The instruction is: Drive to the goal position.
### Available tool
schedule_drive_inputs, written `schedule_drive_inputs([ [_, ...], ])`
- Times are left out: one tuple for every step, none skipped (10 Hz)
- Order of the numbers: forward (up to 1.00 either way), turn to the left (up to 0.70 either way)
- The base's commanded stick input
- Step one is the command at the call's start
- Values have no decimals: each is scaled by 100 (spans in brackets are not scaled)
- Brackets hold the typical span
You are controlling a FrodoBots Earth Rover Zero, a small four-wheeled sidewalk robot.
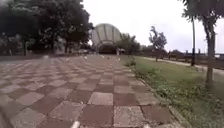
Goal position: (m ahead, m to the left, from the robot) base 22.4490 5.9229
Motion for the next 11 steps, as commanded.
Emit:
schedule_drive_inputs([
  [70, 0],
  [70, 0],
  [70, 0],
  [70, 0],
  [70, 0],
  [70, 1],
  [70, 27],
  [70, 27],
  [70, 25],
  [70, 11],
  [70, 0],
])
